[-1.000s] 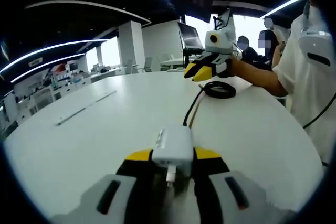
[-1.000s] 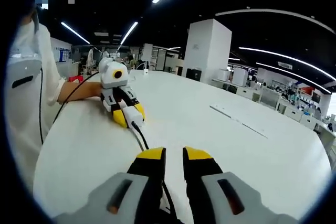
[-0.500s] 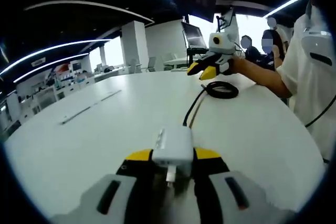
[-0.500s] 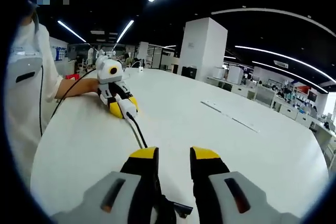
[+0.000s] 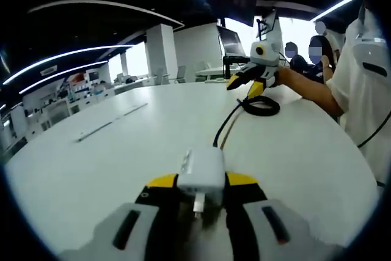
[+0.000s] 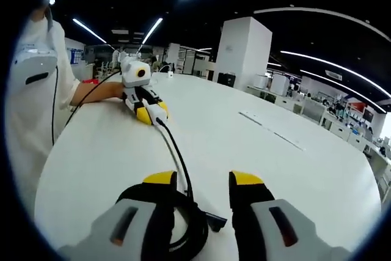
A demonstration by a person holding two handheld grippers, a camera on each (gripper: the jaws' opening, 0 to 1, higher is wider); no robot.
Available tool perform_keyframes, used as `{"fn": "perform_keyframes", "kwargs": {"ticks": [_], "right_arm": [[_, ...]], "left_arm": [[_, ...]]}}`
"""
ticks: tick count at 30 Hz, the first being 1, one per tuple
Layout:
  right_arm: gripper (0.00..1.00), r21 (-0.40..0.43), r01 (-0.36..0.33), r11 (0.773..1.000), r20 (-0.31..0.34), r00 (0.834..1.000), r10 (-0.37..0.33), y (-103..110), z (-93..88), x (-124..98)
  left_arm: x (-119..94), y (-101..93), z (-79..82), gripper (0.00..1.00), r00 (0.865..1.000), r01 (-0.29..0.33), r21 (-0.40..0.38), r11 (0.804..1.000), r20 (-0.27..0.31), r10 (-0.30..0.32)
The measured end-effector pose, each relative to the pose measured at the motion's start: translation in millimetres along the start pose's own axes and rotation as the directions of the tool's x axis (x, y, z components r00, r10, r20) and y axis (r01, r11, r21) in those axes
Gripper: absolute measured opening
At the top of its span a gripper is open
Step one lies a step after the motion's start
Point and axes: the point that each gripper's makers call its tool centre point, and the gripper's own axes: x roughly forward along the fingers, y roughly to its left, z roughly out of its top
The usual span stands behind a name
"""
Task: Plug the desk Type‑C cable into the charger adapter.
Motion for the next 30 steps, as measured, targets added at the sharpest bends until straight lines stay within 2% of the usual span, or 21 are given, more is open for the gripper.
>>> {"fn": "perform_keyframes", "kwargs": {"ticks": [2,8,17,30], "right_arm": [[0.42,-0.013,-0.005,1.0,-0.017,1.0,0.005,2,-4.0,2],[0.42,-0.038,-0.007,0.999,-0.066,0.998,0.005,2,-14.4,4],[0.41,-0.034,-0.002,0.999,-0.071,0.998,-0.001,1,-17.1,4],[0.34,-0.065,0.048,0.997,-0.098,0.994,-0.054,-7,-21.5,13]], "left_arm": [[0,1.1,-0.2,0.28,1.0,-0.003,-0.002,1.0,-0.001,0.003],[-1,4.9,-0.7,0.28,1.0,-0.013,-0.003,1.0,-0.004,0.013],[-2,9.0,-1.6,0.28,1.0,-0.026,-0.007,1.0,-0.003,0.026],[-2,17.6,-3.2,0.28,0.998,-0.059,-0.02,0.998,-0.002,0.059]]}}
